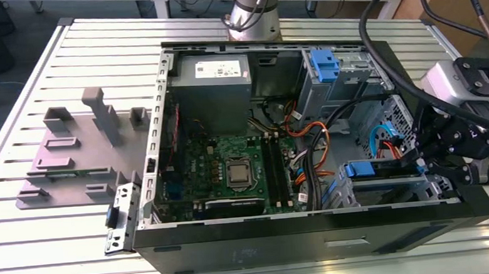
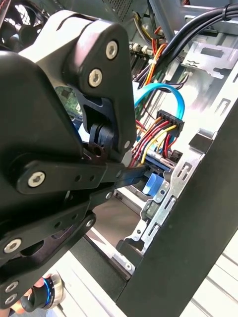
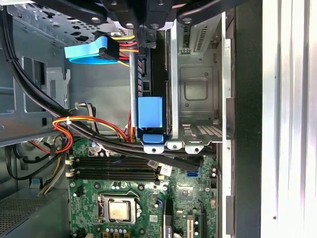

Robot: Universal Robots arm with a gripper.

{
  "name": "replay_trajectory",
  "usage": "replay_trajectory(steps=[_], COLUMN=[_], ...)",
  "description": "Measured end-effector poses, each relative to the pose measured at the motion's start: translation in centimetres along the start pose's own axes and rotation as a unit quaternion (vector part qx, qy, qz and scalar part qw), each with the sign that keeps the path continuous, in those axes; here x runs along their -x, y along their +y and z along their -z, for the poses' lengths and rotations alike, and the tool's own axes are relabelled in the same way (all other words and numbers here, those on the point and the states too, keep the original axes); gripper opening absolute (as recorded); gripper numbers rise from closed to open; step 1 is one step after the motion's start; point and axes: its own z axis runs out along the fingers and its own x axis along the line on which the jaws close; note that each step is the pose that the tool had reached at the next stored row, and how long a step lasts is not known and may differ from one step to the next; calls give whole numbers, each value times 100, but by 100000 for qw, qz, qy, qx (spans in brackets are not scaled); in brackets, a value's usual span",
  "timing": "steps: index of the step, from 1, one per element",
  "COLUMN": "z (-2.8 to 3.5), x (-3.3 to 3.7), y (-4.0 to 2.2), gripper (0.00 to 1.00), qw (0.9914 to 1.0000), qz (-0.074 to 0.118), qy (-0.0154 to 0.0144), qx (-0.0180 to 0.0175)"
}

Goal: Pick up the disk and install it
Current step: 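Insert the first disk wire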

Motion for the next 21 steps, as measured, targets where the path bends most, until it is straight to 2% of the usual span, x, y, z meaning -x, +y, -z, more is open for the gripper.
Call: replay_trajectory(steps=[7, 11, 21], z=[10, 108, 243], x=[-3, 9, 26], y=[1, 3, 1], gripper=[11, 11, 11], qw=[100000, 100000, 100000], qz=[-7, -4, -4], qy=[-41, -16, -16], qx=[4, 0, 0])
